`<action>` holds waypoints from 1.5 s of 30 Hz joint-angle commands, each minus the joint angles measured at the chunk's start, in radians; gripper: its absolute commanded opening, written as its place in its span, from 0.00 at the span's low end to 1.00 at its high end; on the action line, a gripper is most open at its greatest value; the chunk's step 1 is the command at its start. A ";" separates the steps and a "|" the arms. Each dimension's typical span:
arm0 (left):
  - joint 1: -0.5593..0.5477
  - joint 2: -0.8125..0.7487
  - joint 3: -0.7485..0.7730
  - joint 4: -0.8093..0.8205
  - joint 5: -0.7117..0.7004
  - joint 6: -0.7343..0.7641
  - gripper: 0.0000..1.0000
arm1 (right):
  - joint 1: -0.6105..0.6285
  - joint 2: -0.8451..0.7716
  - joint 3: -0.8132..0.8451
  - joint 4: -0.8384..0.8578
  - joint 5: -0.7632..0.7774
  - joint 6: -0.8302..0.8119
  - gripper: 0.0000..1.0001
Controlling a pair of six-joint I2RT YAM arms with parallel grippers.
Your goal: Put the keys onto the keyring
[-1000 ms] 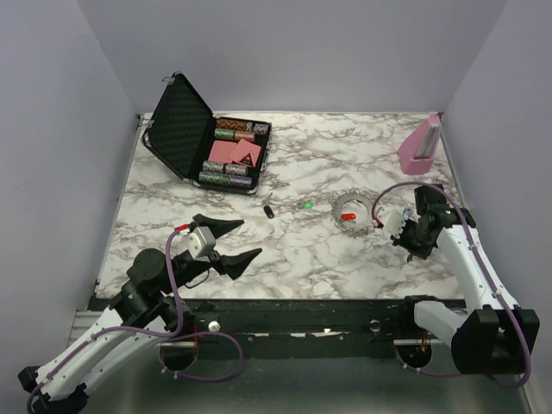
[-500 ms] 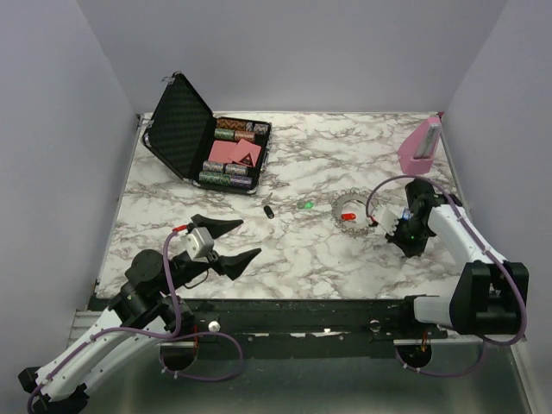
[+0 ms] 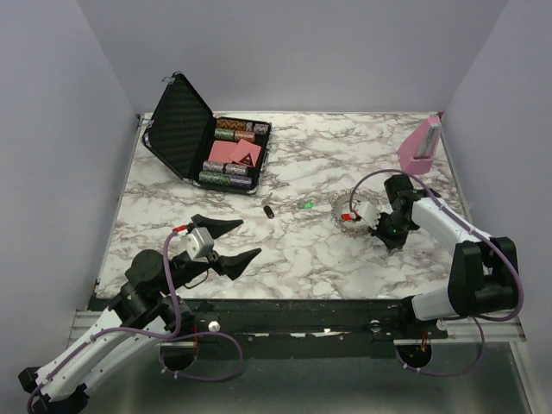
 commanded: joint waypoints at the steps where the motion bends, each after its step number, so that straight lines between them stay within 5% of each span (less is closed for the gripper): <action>1: -0.007 -0.009 0.009 0.005 -0.005 0.006 0.86 | 0.028 0.019 0.015 0.076 -0.029 0.048 0.01; 29: -0.007 -0.009 0.006 0.001 -0.008 0.009 0.86 | 0.045 -0.122 -0.186 0.390 -0.187 0.174 0.01; 45: -0.007 -0.017 0.007 0.000 -0.010 0.011 0.86 | 0.028 -0.127 -0.214 0.430 -0.184 0.238 0.05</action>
